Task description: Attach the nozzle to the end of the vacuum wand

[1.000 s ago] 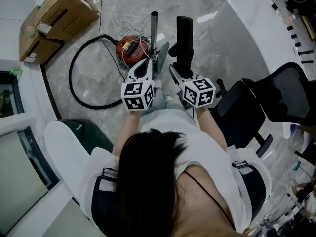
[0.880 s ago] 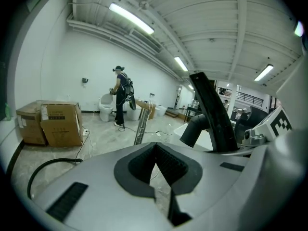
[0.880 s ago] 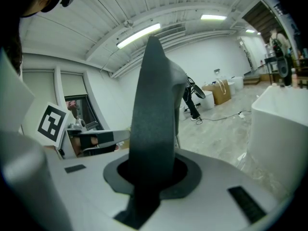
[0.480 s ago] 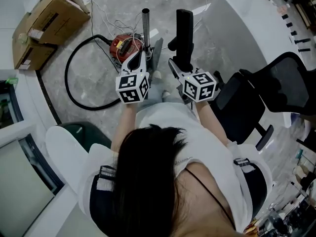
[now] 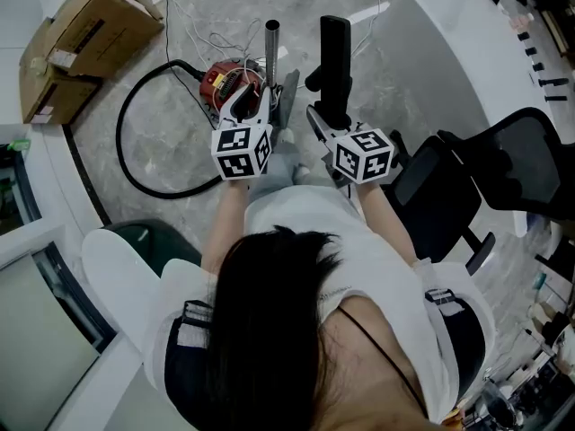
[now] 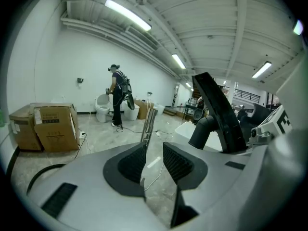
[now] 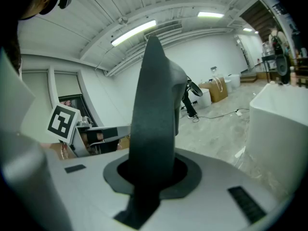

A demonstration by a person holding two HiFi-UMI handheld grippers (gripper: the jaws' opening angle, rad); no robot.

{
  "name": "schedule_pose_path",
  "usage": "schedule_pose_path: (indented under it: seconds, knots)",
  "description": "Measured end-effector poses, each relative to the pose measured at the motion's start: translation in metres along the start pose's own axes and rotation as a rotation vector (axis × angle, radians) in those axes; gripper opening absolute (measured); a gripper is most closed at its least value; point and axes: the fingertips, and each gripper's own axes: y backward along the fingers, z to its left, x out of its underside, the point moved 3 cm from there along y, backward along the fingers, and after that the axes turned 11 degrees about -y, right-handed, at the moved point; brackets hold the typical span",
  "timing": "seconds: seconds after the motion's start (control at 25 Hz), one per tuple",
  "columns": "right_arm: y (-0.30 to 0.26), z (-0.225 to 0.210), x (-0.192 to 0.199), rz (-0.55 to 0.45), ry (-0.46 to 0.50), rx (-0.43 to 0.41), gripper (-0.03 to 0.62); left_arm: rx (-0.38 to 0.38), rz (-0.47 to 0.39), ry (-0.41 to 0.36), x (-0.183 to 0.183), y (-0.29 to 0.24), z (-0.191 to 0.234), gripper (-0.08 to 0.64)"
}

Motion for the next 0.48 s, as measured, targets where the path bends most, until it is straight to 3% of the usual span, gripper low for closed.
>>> schedule_pose_path:
  seconds: [0.48]
  knots:
    - [-0.023, -0.018, -0.042, -0.018, 0.026, 0.013, 0.078, 0.039, 0.040, -0.095, -0.005, -0.059, 0.019, 0.219]
